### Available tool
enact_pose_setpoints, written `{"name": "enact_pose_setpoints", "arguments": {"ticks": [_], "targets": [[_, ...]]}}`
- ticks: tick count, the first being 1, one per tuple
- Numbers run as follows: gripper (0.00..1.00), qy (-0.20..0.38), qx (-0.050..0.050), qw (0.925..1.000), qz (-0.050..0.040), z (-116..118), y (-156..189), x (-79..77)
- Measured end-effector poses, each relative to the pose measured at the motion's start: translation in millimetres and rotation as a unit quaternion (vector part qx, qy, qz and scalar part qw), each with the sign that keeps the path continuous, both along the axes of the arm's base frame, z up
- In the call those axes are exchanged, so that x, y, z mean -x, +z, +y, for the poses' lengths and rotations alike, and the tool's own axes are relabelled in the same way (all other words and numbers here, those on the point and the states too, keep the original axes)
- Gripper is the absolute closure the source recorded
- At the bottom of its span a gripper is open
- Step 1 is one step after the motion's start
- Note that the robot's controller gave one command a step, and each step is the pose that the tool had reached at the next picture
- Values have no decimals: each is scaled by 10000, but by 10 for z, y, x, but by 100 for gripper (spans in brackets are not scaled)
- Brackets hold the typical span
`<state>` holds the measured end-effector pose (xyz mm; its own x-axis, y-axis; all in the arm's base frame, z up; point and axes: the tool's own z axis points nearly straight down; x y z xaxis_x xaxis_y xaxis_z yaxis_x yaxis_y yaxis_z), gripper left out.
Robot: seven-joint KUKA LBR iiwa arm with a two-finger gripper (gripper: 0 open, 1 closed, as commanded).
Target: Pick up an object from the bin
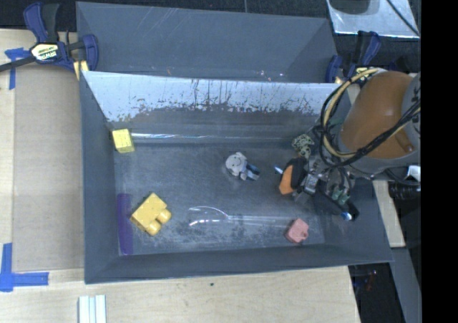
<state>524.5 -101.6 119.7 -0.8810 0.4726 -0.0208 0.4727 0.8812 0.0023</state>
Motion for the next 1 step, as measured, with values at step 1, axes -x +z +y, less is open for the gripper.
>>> {"name": "enact_pose_setpoints", "arguments": {"ticks": [1], "targets": [[100, 3, -3, 10000, 28, -1, 406, 15]]}}
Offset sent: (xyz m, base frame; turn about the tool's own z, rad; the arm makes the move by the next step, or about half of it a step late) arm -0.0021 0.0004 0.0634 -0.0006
